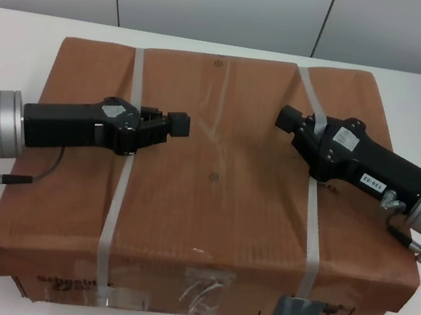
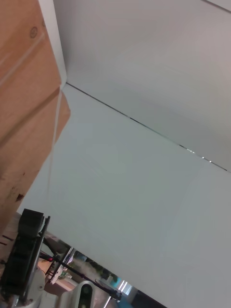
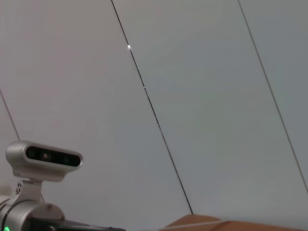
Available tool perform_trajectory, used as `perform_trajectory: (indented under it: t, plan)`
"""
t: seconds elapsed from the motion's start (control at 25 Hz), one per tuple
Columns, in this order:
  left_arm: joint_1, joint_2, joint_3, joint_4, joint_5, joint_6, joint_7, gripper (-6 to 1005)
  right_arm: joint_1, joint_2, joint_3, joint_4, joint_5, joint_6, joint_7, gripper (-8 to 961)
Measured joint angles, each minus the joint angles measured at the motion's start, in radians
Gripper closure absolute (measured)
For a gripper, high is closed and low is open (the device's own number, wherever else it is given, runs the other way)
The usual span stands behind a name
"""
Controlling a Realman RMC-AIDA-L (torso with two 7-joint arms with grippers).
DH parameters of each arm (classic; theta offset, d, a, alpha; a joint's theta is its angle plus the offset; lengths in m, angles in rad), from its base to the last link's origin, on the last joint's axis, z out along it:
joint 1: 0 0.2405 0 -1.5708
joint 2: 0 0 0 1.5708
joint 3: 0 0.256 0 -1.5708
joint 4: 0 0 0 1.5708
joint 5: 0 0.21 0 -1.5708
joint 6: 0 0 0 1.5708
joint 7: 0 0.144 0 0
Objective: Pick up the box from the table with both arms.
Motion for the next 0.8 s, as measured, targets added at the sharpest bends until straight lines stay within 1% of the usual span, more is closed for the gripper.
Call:
perform_trajectory:
  t: [0.8]
  plan:
    - [0.000,0.000,0.000,0.000,-0.006,0.000,0.000,931,0.000,0.000,0.000,-0.001,0.000,-0.001,0.000,947]
